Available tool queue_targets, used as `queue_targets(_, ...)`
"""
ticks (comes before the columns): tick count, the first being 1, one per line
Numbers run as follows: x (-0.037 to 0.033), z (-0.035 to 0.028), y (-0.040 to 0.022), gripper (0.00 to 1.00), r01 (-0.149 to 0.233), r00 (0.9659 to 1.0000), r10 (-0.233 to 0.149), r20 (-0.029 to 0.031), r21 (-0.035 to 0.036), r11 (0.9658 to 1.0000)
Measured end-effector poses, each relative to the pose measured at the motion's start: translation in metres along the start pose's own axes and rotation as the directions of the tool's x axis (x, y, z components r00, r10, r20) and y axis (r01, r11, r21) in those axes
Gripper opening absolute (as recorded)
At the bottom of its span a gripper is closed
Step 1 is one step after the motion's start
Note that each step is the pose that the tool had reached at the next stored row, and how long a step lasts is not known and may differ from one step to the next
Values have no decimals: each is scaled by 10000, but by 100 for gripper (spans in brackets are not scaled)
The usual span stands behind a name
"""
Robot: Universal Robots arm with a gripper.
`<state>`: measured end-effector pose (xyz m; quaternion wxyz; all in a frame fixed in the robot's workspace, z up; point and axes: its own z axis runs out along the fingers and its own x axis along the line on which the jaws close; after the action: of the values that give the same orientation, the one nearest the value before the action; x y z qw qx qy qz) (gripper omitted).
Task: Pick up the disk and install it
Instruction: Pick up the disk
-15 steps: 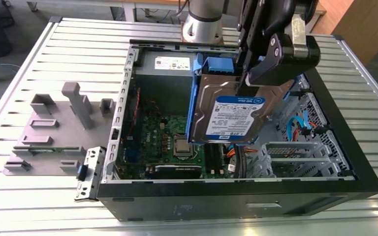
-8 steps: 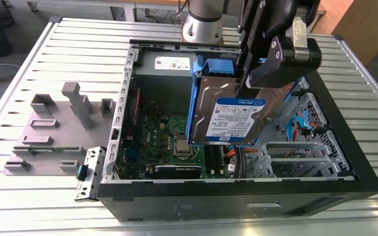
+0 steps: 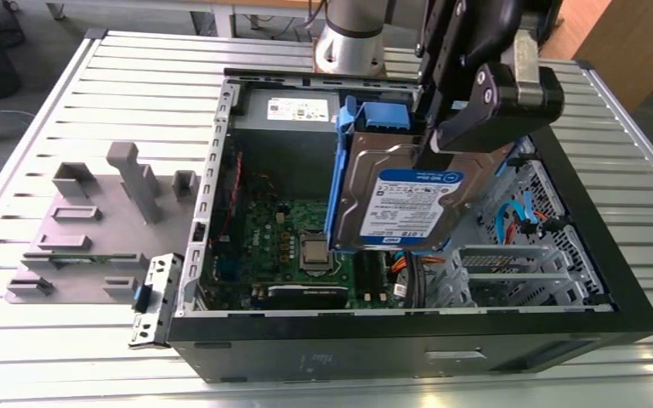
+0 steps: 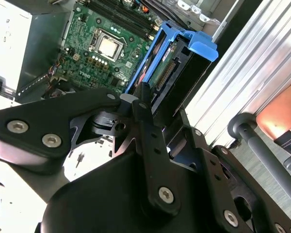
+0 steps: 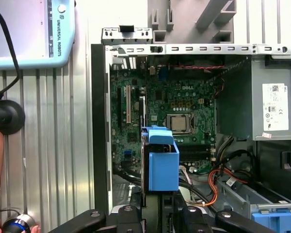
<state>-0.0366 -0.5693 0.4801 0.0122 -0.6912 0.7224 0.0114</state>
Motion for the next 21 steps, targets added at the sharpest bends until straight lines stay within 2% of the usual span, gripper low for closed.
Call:
queue_targets(8, -9, 2, -198, 35, 0, 10000, 0, 0, -2, 10000)
queue_targets(21, -27, 10, -619, 35, -2, 10000, 2, 0, -12, 10000)
